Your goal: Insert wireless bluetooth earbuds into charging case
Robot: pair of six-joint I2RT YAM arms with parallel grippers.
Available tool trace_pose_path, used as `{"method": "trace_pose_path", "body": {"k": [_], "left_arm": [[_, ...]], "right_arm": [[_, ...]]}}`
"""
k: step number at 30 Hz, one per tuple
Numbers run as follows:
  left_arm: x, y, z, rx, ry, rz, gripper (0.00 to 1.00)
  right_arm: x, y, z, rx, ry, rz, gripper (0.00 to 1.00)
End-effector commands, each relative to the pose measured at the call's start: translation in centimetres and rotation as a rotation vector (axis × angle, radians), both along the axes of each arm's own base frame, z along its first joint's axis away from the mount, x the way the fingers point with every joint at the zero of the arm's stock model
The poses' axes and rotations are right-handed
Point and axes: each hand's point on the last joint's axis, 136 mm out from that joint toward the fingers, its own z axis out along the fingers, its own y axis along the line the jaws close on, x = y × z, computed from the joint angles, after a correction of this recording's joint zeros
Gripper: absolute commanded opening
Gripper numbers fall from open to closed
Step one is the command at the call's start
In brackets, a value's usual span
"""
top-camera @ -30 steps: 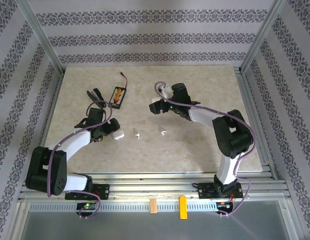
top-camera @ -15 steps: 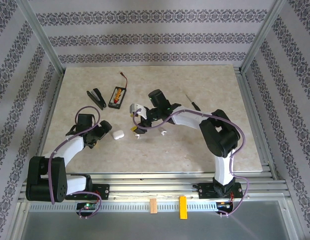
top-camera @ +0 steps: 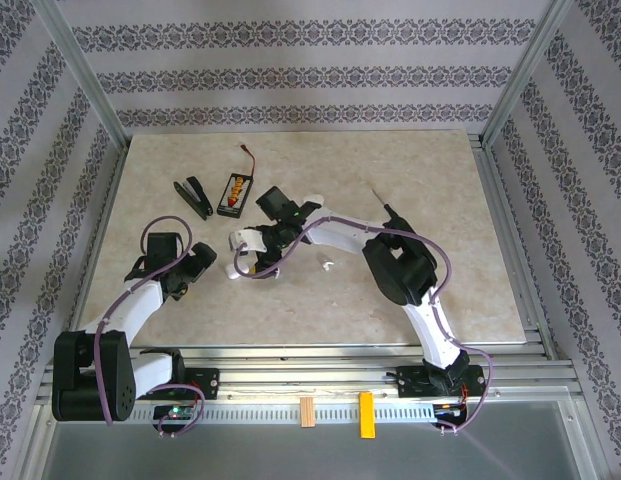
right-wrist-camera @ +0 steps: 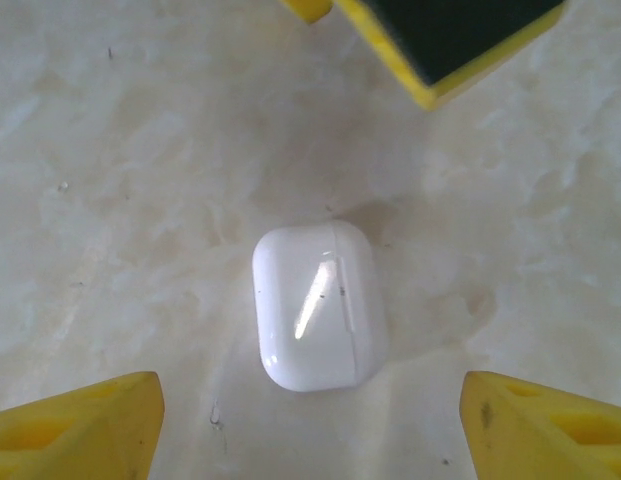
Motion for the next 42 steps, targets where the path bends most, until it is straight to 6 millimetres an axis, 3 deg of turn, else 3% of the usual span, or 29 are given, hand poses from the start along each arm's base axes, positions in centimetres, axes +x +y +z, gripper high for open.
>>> {"method": "trace_pose_path", "body": {"k": [1,14,25,28,32,42], "left_arm": [[-1.0,0.5,-0.7,-0.004,0.036,0.031,0.99],[-1.1,0.2,-0.9,-0.012,0.035,0.013,0.99],[-1.2,0.2,-0.9,-0.008,0.028,0.007,0.99],[-1.2,0.2,-0.9,-0.005,0.028,0.007,0.99],[-1.2,0.3,-0.8,-0.002,0.024,0.009,0.99],[-0.8,0.8,0.1,0.037,-0.007,0.004,0.99]], "right_arm": [[-0.5,-0.1,-1.5,-0.08,-0.022,0.041,0.76],[0.9,1.5,-3.9,-0.158,-0.057,0.029,0.67],[0.0,2.2,-5.1,-0.209,-0.088,0.085,0.63],[-0.2,2.4,-5.1,-0.21,-0.09,0.099,0.61],[-0.2,2.4,-4.9,-0.209,-0.083,0.102,0.5],[0.8,1.6,-3.2,-0.183,-0.095,0.049,0.45]]}}
